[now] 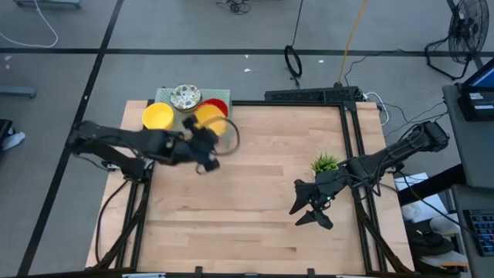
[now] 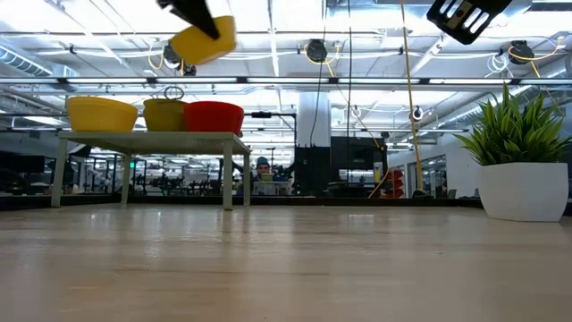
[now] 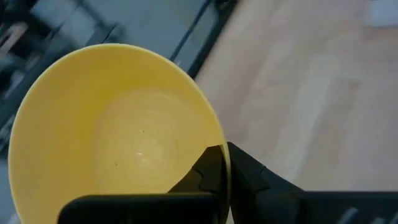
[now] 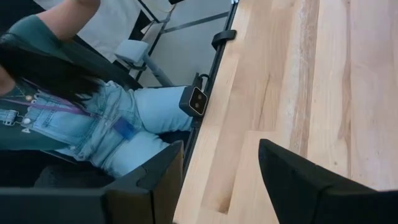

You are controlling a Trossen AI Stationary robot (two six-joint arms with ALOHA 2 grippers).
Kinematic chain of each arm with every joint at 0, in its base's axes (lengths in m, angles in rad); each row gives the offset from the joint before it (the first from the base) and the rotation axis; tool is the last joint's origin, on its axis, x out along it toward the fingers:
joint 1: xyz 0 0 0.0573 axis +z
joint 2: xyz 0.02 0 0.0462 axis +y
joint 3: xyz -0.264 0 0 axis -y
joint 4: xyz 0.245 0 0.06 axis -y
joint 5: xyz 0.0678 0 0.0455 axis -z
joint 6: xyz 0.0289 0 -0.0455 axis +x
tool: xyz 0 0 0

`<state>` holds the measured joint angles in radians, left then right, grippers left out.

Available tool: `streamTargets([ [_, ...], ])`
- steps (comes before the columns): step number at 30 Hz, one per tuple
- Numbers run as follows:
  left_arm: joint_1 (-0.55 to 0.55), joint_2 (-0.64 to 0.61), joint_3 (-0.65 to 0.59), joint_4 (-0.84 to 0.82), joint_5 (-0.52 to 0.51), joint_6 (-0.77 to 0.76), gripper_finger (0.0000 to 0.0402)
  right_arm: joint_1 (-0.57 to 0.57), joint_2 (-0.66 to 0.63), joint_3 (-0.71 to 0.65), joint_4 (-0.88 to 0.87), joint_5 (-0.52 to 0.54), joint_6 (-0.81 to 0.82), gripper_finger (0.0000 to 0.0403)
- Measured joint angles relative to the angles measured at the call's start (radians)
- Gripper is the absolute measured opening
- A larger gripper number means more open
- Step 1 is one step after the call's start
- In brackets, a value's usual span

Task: Pick & Place Mini bowls
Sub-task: Stack the yellow bowl on the yellow bowl on the shelf

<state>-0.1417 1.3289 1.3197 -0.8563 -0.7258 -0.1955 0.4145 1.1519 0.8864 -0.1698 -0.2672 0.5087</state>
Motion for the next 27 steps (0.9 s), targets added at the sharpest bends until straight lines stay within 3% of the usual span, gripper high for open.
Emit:
streamTargets([
  [10,0.273,-0.16,0.0,-0.264,0.002,-0.191,0.0009,0.0,0.0,0.0,-0.001,0.001,0.0,0.0196],
  [16,0.429,-0.185,0.0,-0.466,0.075,-0.29,0.0013,0.0,0.0,0.0,-0.01,0.002,-0.001,0.0196],
  [21,0.51,-0.185,0.0,-0.598,0.135,-0.326,0.0009,0.0,0.0,0.0,-0.009,0.002,-0.031,0.0196],
  [27,0.559,-0.184,0.0,-0.616,0.185,-0.331,0.0018,0.0,0.0,0.0,-0.025,0.003,-0.05,0.0196],
])
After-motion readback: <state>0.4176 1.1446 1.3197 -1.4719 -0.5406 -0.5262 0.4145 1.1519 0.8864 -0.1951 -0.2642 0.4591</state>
